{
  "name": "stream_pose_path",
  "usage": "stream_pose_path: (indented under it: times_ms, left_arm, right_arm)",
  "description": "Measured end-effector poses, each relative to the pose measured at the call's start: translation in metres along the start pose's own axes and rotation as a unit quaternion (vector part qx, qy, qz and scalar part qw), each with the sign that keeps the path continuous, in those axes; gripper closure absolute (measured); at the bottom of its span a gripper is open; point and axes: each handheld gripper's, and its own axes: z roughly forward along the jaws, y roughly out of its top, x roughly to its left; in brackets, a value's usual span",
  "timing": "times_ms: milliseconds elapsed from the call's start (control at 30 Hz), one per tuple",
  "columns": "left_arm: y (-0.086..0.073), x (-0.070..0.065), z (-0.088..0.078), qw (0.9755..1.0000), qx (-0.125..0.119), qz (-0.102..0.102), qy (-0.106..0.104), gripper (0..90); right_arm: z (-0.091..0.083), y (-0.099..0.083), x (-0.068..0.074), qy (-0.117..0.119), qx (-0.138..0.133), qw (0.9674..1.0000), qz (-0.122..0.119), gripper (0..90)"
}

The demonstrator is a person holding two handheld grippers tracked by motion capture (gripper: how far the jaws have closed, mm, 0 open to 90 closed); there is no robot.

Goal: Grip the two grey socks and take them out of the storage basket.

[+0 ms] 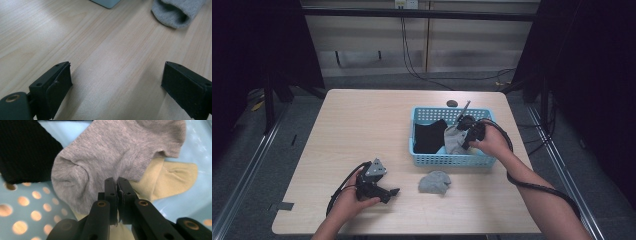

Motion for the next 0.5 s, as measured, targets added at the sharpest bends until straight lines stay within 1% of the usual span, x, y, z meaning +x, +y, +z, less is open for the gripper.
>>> stream_pose_path:
  times_ms: [67, 100, 200, 333, 367, 433, 500]
  left_arm:
    - [0.0, 0.0, 0.0, 1.0, 0.0, -0.002, -0.001, 8.5]
    - [0.0, 0.0, 0.0, 1.0, 0.0, -0.002, -0.001, 8.5]
    - [0.0, 0.0, 0.0, 1.0, -0.001, -0.002, 0.0, 8.5]
    - [0.0, 0.0, 0.0, 1.0, -0.001, 0.001, 0.0, 8.5]
    - [0.0, 0.0, 0.0, 1.0, -0.001, 0.001, 0.0, 8.5]
    - [0.0, 0.0, 0.0, 1.0, -0.001, 0.001, 0.0, 8.5]
    - [0.0, 0.0, 0.0, 1.0, -0.001, 0.0, 0.0, 8.5]
  right_arm:
    - [-0.006, 0.0, -0.001, -0.001, 0.0, 1.0, -0.005, 87.5]
    - [-0.006, 0.0, -0.001, -0.001, 0.0, 1.0, -0.005, 87.5]
    - [-0.015, 0.001, -0.002, 0.002, -0.003, 1.0, -0.004, 87.5]
    - [-0.029, 0.004, -0.001, 0.004, -0.005, 1.0, 0.002, 87.6]
    - [-0.033, 0.004, -0.001, 0.007, -0.01, 0.9999, 0.006, 87.6]
    - [-0.04, 0.006, -0.001, 0.004, -0.014, 0.9999, -0.002, 87.6]
    - [-0.046, 0.009, 0.0, 0.005, -0.016, 0.9999, -0.001, 87.7]
